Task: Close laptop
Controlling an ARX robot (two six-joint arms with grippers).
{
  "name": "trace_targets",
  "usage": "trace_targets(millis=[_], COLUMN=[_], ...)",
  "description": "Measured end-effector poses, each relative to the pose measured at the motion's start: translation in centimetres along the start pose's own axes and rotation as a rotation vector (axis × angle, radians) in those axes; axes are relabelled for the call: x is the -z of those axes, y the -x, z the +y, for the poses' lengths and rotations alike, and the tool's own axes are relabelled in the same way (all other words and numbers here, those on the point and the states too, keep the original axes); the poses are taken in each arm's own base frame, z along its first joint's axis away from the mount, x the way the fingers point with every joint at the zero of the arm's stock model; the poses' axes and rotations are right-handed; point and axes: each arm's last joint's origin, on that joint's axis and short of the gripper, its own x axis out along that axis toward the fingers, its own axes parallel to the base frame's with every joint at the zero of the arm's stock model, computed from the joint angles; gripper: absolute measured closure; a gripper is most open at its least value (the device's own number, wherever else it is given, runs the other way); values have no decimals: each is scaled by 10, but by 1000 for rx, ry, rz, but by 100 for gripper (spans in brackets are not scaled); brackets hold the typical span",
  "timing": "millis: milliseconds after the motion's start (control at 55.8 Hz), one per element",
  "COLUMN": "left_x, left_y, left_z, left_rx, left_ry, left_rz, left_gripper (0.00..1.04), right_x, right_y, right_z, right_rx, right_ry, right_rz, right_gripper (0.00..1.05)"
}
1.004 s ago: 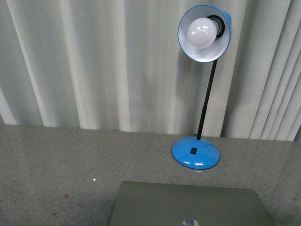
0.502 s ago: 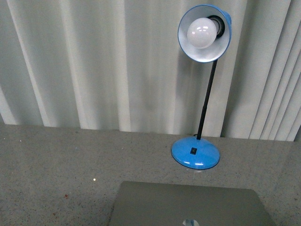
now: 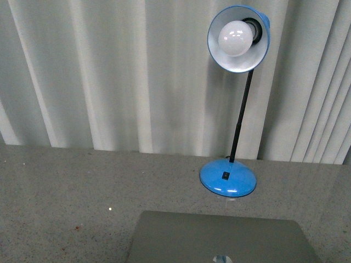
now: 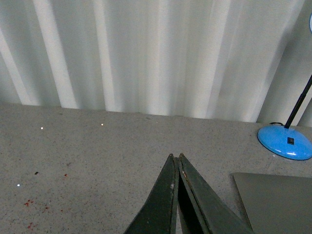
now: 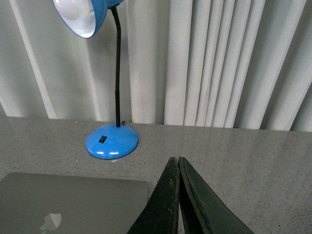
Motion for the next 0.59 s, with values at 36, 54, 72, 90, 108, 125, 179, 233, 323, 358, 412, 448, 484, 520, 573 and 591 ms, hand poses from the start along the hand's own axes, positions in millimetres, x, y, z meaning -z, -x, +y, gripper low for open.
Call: trace_targets(millis=[36, 54, 72, 90, 108, 125, 179, 233, 323, 358, 412, 448, 484, 520, 573, 591], left_x=[0, 0, 0, 0, 0, 0, 0, 0, 0, 0, 0, 4, 4, 3, 3, 3], left_y=[1, 1, 2, 2, 2, 3, 4, 5, 6, 7, 9, 15, 18, 20, 20, 20], left_z=[0, 0, 0, 0, 0, 0, 0, 0, 0, 0, 0, 0, 0, 0, 0, 0], left_rx=[0, 0, 0, 0, 0, 0, 0, 0, 0, 0, 0, 2, 1, 1, 1, 0], left_ry=[0, 0, 0, 0, 0, 0, 0, 0, 0, 0, 0, 0, 0, 0, 0, 0], left_rz=[0, 0, 0, 0, 0, 0, 0, 0, 0, 0, -1, 32, 27, 8, 2, 3], left_gripper=[101, 101, 101, 101, 101, 101, 101, 101, 101, 101, 101, 101, 101, 101, 101, 101], right_x=[0, 0, 0, 0, 0, 0, 0, 0, 0, 0, 0, 0, 0, 4, 5, 4], right_y=[1, 1, 2, 2, 3, 3, 4, 5, 7, 8, 9, 10, 11, 15, 18, 20], right_z=[0, 0, 0, 0, 0, 0, 0, 0, 0, 0, 0, 0, 0, 0, 0, 0], right_rx=[0, 0, 0, 0, 0, 0, 0, 0, 0, 0, 0, -1, -1, -1, -2, -1], right_ry=[0, 0, 0, 0, 0, 0, 0, 0, 0, 0, 0, 0, 0, 0, 0, 0], right_rz=[0, 0, 0, 0, 0, 0, -1, -2, -1, 0, -1, -1, 0, 26, 34, 18], right_gripper=[102, 102, 102, 102, 102, 102, 102, 102, 102, 102, 102, 102, 102, 102, 102, 102])
